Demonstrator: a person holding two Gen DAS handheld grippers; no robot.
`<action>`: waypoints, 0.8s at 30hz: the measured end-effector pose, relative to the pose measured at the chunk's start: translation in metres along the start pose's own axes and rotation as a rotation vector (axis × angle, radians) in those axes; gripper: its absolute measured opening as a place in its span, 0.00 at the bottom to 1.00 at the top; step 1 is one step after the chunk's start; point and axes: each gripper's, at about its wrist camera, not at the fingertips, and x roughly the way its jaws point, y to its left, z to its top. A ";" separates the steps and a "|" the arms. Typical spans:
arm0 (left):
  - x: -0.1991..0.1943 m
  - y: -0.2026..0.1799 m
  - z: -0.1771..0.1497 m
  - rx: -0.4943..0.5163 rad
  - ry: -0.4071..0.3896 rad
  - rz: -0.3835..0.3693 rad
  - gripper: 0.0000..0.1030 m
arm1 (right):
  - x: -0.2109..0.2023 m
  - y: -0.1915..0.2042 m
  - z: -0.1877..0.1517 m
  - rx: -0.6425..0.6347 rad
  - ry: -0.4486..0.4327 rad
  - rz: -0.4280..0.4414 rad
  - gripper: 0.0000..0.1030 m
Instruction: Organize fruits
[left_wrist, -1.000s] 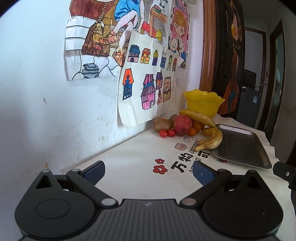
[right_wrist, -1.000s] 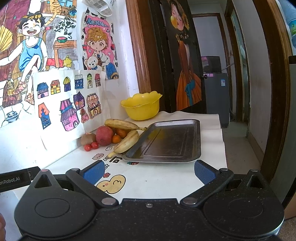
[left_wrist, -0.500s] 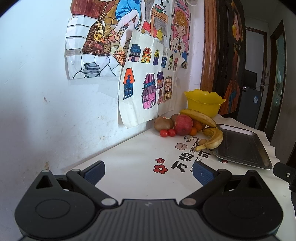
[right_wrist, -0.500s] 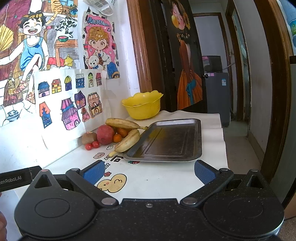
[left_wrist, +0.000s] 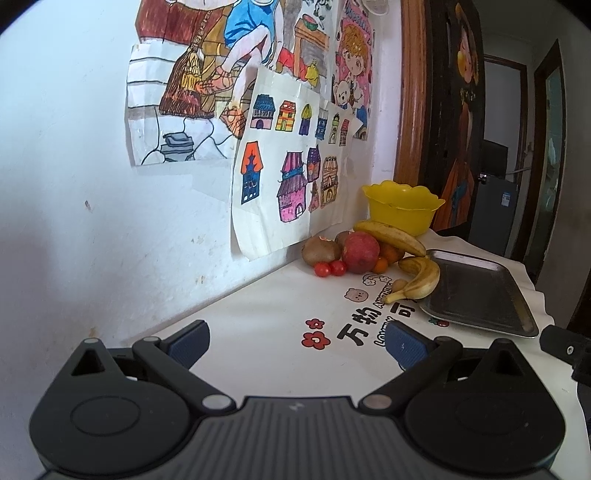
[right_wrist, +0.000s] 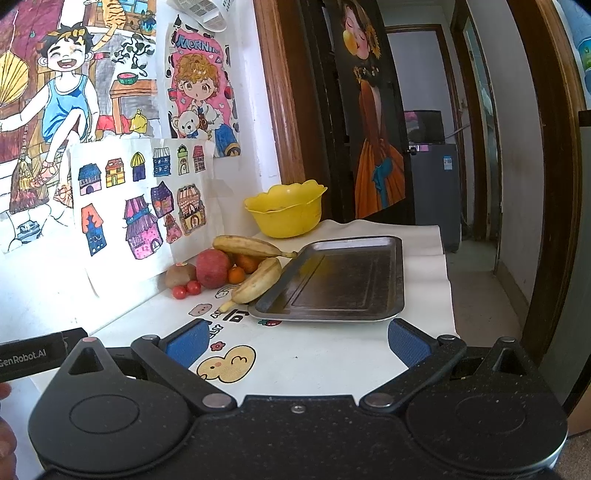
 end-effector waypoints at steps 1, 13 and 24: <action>-0.002 0.000 0.000 0.000 -0.002 -0.002 1.00 | -0.001 0.000 0.000 -0.002 0.003 0.000 0.99; -0.015 -0.001 0.004 0.007 -0.020 -0.004 1.00 | -0.017 0.000 0.003 -0.012 -0.007 0.013 0.99; -0.023 0.003 0.023 0.025 -0.050 -0.038 1.00 | -0.035 0.007 0.022 -0.041 -0.019 0.025 0.99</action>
